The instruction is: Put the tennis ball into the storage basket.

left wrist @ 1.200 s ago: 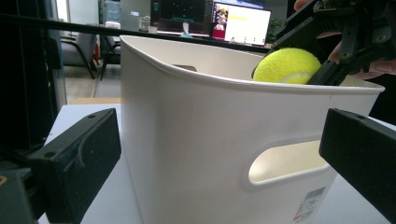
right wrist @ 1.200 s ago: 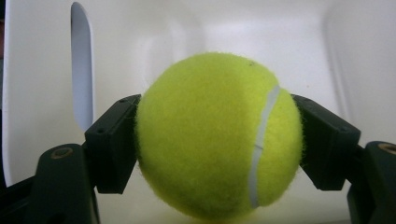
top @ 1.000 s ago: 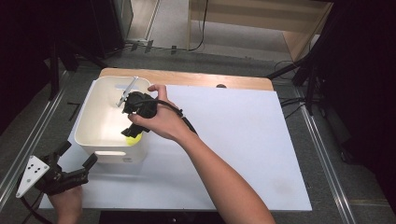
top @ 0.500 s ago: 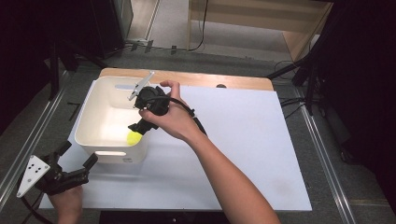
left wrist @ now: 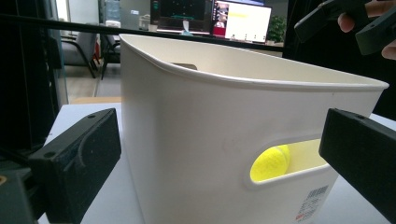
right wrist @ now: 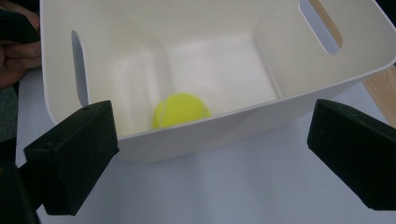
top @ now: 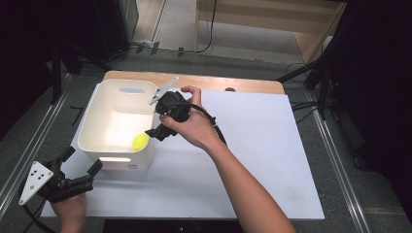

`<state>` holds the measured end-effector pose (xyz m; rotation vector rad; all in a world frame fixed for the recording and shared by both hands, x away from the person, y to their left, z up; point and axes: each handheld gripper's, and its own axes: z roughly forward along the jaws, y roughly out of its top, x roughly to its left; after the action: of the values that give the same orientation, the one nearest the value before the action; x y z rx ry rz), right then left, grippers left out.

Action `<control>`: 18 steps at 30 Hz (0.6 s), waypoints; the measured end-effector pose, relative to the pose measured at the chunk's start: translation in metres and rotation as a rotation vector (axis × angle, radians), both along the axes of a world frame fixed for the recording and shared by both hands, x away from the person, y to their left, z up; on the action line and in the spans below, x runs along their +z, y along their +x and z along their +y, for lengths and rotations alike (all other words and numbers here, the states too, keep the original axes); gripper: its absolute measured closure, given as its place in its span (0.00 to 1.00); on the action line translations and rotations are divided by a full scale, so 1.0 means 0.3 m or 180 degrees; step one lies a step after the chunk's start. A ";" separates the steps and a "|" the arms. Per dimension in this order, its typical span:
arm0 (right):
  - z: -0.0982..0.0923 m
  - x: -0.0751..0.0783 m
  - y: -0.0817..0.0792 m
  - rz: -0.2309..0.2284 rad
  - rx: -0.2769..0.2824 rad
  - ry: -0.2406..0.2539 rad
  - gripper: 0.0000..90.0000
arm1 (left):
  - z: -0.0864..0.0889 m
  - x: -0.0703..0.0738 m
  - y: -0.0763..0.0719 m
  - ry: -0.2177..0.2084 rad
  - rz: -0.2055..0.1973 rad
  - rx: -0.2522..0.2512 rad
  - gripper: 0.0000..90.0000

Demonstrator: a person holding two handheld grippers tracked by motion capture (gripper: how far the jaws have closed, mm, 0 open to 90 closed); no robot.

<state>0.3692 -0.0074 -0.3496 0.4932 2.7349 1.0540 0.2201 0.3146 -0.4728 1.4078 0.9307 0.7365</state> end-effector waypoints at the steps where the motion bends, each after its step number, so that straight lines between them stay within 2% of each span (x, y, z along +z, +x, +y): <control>1: -0.013 -0.004 0.000 -0.0011 -0.0005 -0.0002 0.00 | 0.000 0.000 0.000 -0.0001 0.0001 0.0000 0.00; 18: -0.120 -0.046 -0.019 -0.0019 -0.0230 0.0138 0.00 | -0.001 0.000 0.001 0.0029 -0.0004 -0.0008 0.00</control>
<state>0.3635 -0.0434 -0.3634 0.5900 2.6725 1.0968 0.2204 0.3142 -0.4729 1.4161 0.9254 0.7407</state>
